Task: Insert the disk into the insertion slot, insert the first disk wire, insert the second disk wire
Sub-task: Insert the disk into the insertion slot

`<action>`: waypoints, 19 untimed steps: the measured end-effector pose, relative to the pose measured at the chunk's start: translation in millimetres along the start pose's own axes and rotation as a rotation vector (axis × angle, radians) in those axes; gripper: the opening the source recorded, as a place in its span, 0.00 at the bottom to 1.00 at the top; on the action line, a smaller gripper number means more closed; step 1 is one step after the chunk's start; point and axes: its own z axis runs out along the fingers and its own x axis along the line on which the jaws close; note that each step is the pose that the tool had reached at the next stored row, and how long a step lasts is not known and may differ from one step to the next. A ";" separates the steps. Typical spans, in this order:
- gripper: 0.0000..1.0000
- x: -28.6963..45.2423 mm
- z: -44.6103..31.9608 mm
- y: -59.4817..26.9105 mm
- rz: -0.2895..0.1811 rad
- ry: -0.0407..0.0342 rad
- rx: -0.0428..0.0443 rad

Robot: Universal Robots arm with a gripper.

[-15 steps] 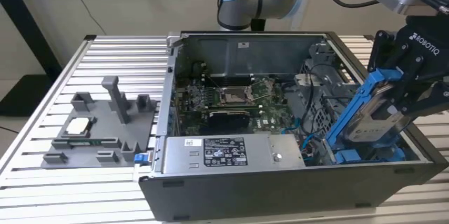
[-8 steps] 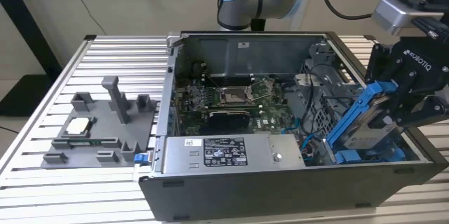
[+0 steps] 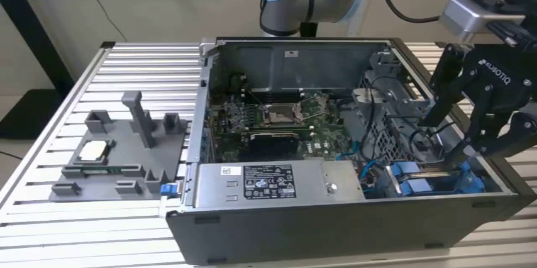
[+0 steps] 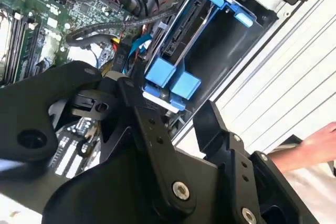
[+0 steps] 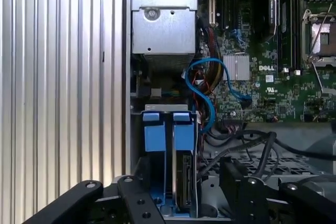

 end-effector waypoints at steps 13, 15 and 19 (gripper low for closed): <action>0.55 -21.1 -3.1 1.7 0.010 -0.0547 0.0172; 0.55 -29.9 4.3 4.7 0.012 -0.0794 0.0169; 0.55 -29.3 3.2 4.3 0.010 -0.0958 0.0181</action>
